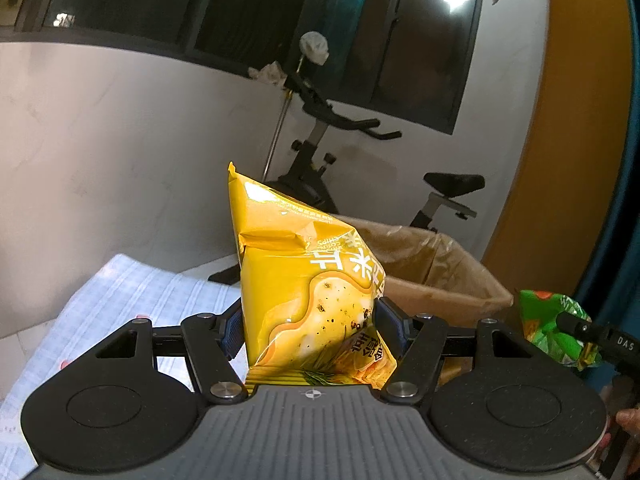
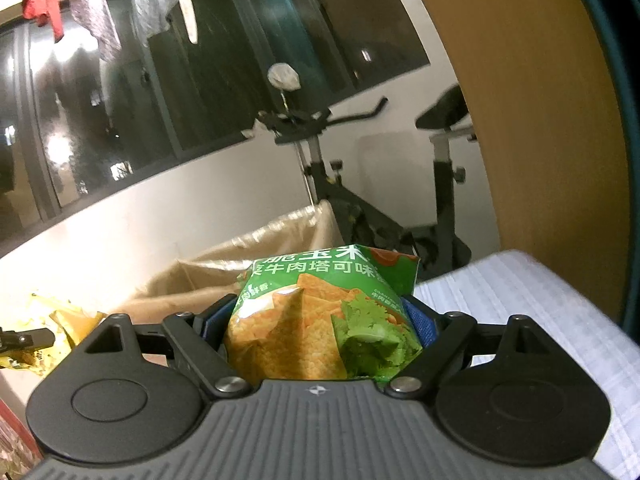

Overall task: Organize snacks
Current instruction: 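Carry the yellow and green chip bags into the box and release both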

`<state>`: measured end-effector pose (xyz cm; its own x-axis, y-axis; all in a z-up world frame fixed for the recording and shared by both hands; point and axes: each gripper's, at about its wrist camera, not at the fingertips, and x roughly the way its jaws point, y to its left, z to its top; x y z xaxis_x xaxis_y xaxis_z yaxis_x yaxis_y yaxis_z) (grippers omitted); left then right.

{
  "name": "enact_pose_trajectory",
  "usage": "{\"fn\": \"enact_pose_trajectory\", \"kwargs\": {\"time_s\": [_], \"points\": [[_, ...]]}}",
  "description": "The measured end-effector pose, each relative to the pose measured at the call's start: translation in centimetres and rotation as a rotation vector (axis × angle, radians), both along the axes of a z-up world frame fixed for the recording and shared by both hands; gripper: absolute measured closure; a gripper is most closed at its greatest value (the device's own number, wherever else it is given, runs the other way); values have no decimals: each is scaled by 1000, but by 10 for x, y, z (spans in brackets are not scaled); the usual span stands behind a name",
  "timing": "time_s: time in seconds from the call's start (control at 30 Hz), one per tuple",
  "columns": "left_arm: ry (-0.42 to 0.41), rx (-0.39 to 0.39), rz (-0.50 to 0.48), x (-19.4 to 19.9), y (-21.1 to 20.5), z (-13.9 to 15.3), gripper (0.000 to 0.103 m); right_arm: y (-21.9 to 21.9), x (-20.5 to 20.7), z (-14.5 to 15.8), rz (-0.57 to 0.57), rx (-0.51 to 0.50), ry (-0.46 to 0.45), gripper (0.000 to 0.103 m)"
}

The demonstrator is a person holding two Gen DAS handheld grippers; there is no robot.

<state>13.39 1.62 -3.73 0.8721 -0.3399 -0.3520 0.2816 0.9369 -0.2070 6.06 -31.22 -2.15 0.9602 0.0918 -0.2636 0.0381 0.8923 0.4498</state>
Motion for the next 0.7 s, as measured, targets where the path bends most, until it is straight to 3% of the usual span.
{"fn": "enact_pose_trajectory", "kwargs": {"time_s": [0.3,0.57,0.7], "points": [[-71,7,-42,20,-29,16,34,6,23,33,52,-34,-73,16],[-91,-3,-87,59,-58,21,34,23,64,48,134,-89,-113,16],[-84,30,-82,84,-74,18,34,31,95,48,177,-117,-123,16]]}}
